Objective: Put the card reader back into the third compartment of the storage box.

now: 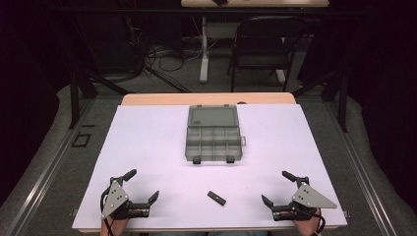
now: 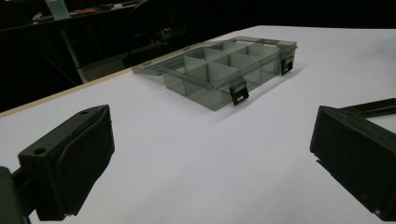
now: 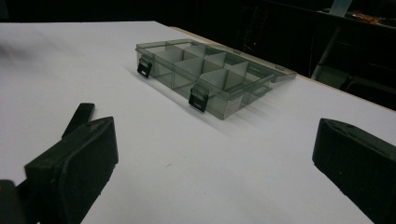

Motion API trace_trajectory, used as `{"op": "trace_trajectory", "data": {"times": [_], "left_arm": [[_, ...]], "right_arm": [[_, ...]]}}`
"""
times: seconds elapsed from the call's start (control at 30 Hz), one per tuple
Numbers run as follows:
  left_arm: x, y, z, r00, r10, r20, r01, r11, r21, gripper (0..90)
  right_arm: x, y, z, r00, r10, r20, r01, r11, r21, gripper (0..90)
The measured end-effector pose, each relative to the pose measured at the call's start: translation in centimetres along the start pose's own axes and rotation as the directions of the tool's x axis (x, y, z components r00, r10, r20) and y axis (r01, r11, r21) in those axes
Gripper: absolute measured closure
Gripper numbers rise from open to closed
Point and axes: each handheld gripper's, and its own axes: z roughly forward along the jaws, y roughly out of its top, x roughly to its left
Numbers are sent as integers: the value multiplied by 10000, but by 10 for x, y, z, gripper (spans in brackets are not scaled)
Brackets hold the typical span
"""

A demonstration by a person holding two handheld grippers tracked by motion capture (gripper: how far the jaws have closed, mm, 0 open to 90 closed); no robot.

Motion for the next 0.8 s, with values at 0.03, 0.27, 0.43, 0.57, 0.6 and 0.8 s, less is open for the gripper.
{"op": "trace_trajectory", "data": {"times": [0.03,0.27,0.43,0.57,0.6,0.8], "left_arm": [[0,0,0,10000,0,0,0,10000,0,0],[0,0,0,10000,-8,-29,8,10000,42,0],[1,1,0,10000,-27,-69,27,10000,29,0],[1,1,-1,10000,-24,-91,24,10000,12,1],[1,1,-1,10000,-8,-97,8,10000,-20,1],[1,1,-1,9999,-32,-95,32,10000,-17,1]], "right_arm": [[0,0,0,10000,0,0,0,10000,0,0],[2,1,3,10000,45,-26,-44,9999,162,0],[4,3,6,9999,-19,-117,23,9995,314,0],[6,5,8,9999,-2,-168,9,9991,424,0],[6,6,9,9998,19,-173,-12,9991,428,0],[9,10,14,9996,173,-233,-159,9981,600,0]]}}
